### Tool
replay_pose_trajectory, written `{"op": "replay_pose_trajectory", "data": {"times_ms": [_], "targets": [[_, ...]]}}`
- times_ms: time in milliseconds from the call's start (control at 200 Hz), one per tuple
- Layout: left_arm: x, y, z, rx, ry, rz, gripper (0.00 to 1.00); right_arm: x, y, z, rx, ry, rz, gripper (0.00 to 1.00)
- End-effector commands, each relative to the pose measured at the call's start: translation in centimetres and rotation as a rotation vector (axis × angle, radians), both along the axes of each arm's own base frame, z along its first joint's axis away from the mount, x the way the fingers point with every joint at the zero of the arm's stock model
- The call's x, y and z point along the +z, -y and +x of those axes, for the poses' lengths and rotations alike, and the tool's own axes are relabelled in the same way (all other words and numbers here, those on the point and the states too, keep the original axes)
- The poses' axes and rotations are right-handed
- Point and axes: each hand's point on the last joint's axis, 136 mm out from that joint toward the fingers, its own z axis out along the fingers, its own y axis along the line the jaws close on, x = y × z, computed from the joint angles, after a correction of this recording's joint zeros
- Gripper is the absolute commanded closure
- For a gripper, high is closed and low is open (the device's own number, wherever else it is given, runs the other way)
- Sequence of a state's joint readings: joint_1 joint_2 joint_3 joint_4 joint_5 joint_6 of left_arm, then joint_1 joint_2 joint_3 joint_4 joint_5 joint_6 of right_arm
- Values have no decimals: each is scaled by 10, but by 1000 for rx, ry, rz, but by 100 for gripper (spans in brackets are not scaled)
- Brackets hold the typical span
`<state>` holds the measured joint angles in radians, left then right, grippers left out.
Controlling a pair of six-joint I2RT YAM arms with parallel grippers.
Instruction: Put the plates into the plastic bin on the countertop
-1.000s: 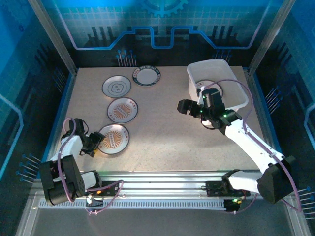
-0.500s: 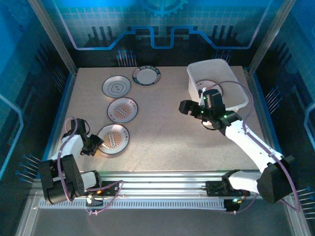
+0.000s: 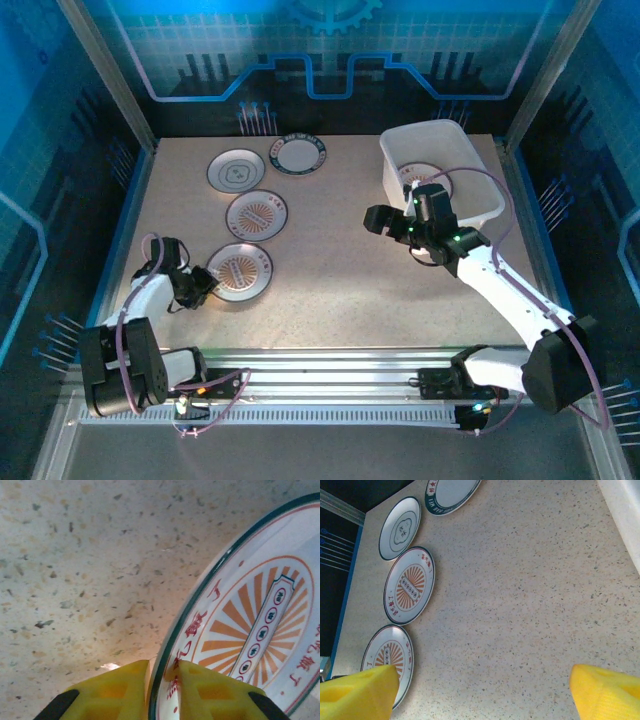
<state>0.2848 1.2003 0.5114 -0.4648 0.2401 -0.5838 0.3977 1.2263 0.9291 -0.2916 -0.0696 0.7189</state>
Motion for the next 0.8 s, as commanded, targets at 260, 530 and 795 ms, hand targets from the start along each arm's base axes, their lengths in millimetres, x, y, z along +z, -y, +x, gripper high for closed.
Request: {"op": "replay_pose_trajectory", "data": {"times_ms": [260, 530, 795], "targets": [[13, 11, 1, -28, 58, -27, 87, 2, 1, 4, -11, 7, 27, 11], [21, 15, 2, -35, 81, -34, 92, 2, 1, 4, -13, 6, 29, 11], [26, 17, 2, -37, 90, -37, 96, 0, 0, 6, -10, 2, 32, 11]]}}
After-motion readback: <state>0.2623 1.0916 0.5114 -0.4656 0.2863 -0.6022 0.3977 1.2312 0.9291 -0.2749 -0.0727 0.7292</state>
